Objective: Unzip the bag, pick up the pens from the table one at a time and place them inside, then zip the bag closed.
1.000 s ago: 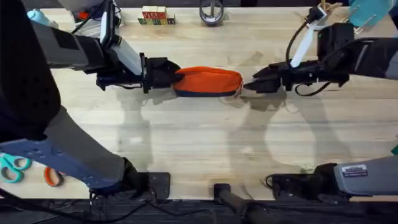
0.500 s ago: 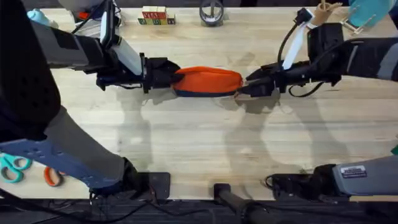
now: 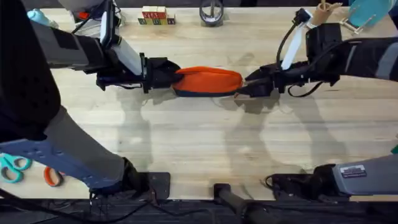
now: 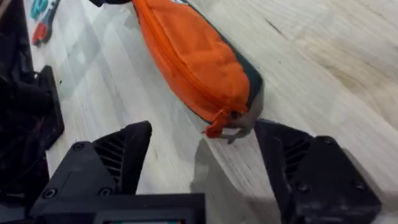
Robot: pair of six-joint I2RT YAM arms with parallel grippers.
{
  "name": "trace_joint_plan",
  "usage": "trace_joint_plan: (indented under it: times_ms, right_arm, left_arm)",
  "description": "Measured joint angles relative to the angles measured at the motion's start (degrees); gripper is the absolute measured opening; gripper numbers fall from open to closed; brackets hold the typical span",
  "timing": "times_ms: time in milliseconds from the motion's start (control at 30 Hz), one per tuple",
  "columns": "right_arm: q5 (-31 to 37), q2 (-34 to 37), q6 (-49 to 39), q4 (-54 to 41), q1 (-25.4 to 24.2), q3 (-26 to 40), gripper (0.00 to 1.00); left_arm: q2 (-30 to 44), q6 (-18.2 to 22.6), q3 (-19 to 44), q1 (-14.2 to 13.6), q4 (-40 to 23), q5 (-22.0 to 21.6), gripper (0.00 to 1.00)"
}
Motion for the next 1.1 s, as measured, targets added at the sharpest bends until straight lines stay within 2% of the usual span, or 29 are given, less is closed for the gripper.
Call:
trace_joint_plan:
  times_ms: [200,533,667,800,1100]
  right_arm:
    - [-0.13,2.91,1.25,0.11,0.67,0.08,0.997]
    - [-0.59,3.17,4.64,1.53,0.67,0.08,0.996]
    - [-1.22,3.17,4.94,1.62,0.92,0.08,0.948]
    - [-1.43,3.17,5.11,1.88,1.09,0.08,0.854]
    - [-1.59,3.17,5.54,2.99,1.07,0.08,0.465]
  left_arm:
    - [0.00,0.00,0.00,0.00,0.00,0.00,0.041]
    - [0.00,0.00,0.00,0.00,0.00,0.00,0.041]
    - [0.00,0.01,0.00,0.00,0.00,0.00,0.041]
    - [0.00,0.00,0.00,0.00,0.00,0.00,0.041]
    - [0.00,0.00,0.00,0.00,0.00,0.00,0.041]
